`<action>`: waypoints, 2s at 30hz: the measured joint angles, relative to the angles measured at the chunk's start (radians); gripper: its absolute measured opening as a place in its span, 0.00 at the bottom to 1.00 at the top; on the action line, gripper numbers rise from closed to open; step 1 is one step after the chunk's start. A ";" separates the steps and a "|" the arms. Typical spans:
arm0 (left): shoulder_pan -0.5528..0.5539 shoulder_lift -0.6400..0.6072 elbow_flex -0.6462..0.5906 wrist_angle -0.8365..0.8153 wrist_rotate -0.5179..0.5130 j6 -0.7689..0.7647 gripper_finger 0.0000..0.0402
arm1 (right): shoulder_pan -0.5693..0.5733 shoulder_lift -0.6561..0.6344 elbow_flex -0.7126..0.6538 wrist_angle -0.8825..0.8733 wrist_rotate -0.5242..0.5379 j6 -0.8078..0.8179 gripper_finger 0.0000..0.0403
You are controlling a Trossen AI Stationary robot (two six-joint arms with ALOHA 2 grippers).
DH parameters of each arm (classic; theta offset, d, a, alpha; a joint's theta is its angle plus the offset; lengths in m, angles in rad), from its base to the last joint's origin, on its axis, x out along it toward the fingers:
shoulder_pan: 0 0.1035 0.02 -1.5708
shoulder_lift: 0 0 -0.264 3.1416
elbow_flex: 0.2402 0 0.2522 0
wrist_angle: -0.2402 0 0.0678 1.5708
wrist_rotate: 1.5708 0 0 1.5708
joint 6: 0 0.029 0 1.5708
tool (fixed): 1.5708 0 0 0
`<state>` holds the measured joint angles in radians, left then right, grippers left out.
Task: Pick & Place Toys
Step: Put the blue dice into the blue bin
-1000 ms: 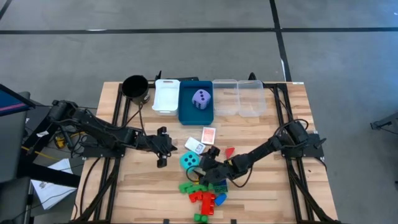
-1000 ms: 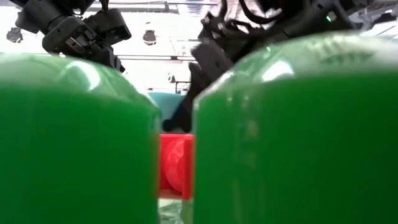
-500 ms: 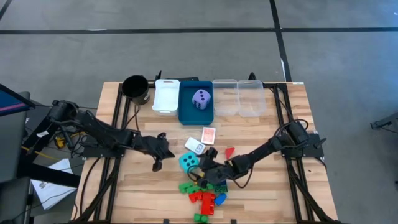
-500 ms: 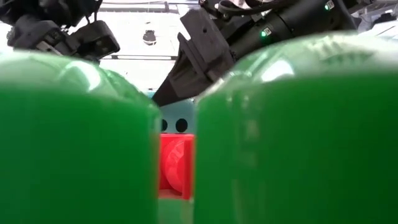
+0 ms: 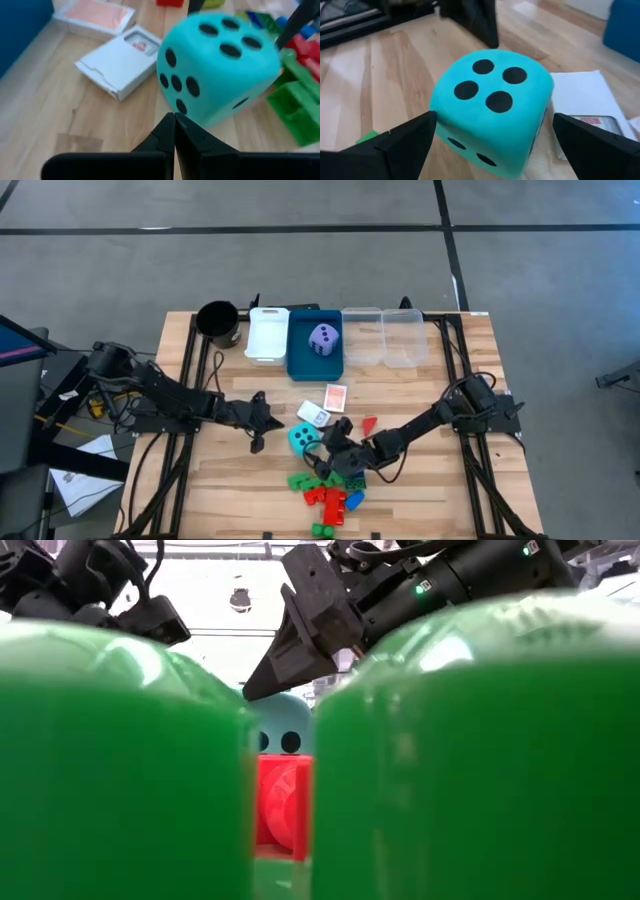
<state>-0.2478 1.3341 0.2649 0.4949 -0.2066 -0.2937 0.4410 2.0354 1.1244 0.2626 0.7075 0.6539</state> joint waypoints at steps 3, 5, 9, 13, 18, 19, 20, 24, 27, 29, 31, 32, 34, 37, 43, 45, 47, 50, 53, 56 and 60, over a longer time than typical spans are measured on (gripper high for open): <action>0.000 0.091 0.001 0.080 0.000 0.005 0.00 | 0.014 0.000 0.000 0.000 0.043 0.037 0.98; 0.000 0.147 0.006 0.126 0.000 0.006 0.00 | 0.022 0.000 0.000 -0.001 0.058 0.064 0.98; 0.000 0.232 0.030 0.206 0.034 0.008 0.00 | 0.032 0.000 0.000 -0.036 0.059 0.136 0.98; 0.000 0.271 0.054 0.224 0.081 0.007 0.00 | 0.040 -0.001 0.001 -0.099 0.061 0.223 0.98; -0.004 0.276 0.063 0.227 0.109 -0.006 0.00 | 0.065 -0.003 0.002 -0.150 0.061 0.304 0.98; -0.007 0.276 0.063 0.227 0.109 -0.017 0.00 | 0.071 -0.003 0.002 -0.156 0.064 0.316 0.98; -0.010 0.276 0.063 0.227 0.109 -0.028 0.00 | 0.077 -0.003 0.002 -0.161 0.074 0.323 0.98; -0.037 0.276 0.064 0.230 0.109 -0.082 0.00 | 0.103 -0.002 0.002 -0.160 0.113 0.324 0.98; -0.067 0.276 0.064 0.245 0.109 -0.123 0.00 | 0.110 -0.002 0.023 -0.184 0.117 0.311 0.98; -0.088 0.276 0.064 0.267 0.107 -0.143 0.00 | 0.111 -0.002 0.049 -0.203 0.115 0.286 0.98; -0.109 0.276 0.064 0.301 0.099 -0.157 0.00 | 0.115 -0.002 0.073 -0.217 0.108 0.238 0.98; -0.119 0.276 0.064 0.320 0.091 -0.157 0.00 | 0.115 -0.002 0.087 -0.224 0.107 0.212 0.98; -0.137 0.276 0.067 0.340 0.068 -0.158 0.00 | 0.116 -0.002 0.115 -0.239 0.106 0.165 0.98; -0.151 0.276 0.084 0.340 0.053 -0.157 0.00 | 0.121 -0.002 0.141 -0.291 0.104 0.132 0.98; -0.152 0.276 0.098 0.338 0.049 -0.130 0.00 | 0.115 -0.002 0.145 -0.412 0.102 0.132 0.98; -0.152 0.276 0.098 0.336 0.049 -0.126 0.00 | 0.107 -0.002 0.145 -0.439 0.102 0.126 0.98; -0.152 0.276 0.098 0.336 0.050 -0.125 0.00 | 0.097 -0.002 0.145 -0.459 0.102 0.093 0.98; -0.152 0.276 0.098 0.335 0.049 -0.125 0.00 | 0.081 -0.002 0.145 -0.472 0.102 0.069 0.98; -0.152 0.276 0.098 0.332 0.049 -0.120 0.00 | 0.063 -0.002 0.145 -0.463 0.080 0.056 0.98; -0.151 0.276 0.098 0.332 0.050 -0.087 0.00 | 0.047 -0.002 0.145 -0.449 0.035 -0.001 0.98; -0.151 0.276 0.098 0.332 0.051 -0.058 0.00 | 0.023 -0.002 0.145 -0.412 -0.021 -0.087 0.98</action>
<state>-0.3988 1.6096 0.3630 0.8265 -0.1557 -0.3514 0.4635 2.0338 1.2692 -0.1494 0.6863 0.5669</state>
